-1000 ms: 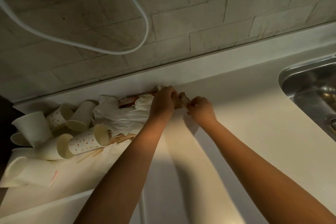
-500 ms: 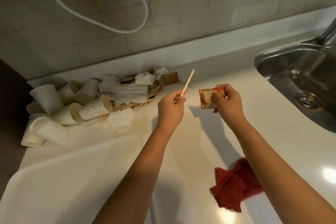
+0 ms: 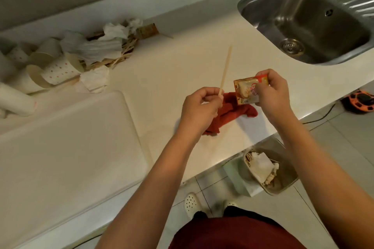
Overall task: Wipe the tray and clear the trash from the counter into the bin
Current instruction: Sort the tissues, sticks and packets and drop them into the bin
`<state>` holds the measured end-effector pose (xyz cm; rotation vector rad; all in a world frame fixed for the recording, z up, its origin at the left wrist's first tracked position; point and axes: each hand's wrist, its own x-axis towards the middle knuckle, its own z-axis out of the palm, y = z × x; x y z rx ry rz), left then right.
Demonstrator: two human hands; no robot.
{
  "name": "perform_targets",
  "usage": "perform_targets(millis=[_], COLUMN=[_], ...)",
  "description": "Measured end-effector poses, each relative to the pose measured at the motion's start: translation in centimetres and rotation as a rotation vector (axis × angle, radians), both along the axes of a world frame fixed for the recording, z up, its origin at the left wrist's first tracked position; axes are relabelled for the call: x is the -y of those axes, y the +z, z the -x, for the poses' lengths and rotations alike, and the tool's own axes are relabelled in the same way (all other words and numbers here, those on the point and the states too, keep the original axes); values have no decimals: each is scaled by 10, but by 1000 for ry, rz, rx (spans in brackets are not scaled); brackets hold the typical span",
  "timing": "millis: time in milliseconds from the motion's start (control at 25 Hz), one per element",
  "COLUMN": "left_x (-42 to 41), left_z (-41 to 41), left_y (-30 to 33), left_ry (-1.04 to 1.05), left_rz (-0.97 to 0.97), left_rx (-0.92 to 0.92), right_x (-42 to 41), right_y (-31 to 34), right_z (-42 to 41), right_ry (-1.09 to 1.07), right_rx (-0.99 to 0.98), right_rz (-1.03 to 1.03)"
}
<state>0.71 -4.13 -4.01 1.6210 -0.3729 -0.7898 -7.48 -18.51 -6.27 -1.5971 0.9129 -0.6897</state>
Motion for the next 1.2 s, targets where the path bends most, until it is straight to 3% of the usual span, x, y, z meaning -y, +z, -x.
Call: perform_targets(millis=[320,440,520,640,840,1080,1200], left_x=[21,32,38,43,72,93,91], left_z=[120,165,183,198,207,206,203], left_y=[-34,-68,-98,-143,-178,-160,-134], left_ry=[-188,-257,-227,-241,-311,-410,-407], left_rz=[8,-84,-175,-402,-550,-536,-405], left_rx=[-86,-176,-235,-332,-419,-314,-279], right_x=[33,46,47,42,42,38,28], right_y=[-24,-71,-107,-159,-199,-188,-166], right_z=[127,189,220,244,260,257,241], right_ry=[-64,-234,-302,-311,-229,-176,-108], right_rx=[330,216,-20,-386,-608,-523,-399], right_rz=[-82,-186,-277,-364,-403,-365,-147])
